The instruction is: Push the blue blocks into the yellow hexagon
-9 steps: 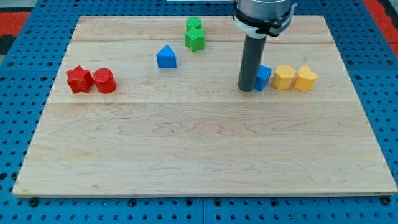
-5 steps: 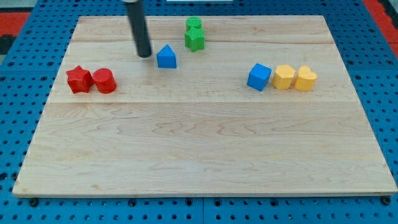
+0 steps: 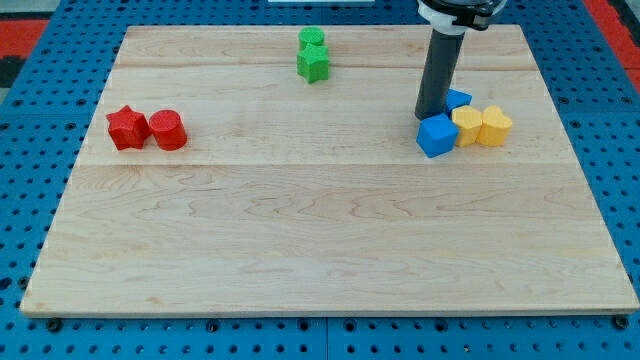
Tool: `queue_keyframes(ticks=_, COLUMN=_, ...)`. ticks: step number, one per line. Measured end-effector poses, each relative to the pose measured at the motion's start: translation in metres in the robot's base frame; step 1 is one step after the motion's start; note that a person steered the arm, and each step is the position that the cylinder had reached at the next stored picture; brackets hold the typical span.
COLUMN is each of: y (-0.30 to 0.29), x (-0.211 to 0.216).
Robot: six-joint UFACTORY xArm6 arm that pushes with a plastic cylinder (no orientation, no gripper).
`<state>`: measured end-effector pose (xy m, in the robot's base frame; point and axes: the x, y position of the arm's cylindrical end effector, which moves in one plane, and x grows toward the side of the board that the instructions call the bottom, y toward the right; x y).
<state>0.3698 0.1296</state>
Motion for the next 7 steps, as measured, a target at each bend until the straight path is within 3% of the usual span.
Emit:
queue_keyframes(ticks=2, y=-0.01, x=0.004)
queue_keyframes(ticks=6, y=-0.134, x=0.095)
queue_keyframes(ticks=7, y=-0.134, x=0.032)
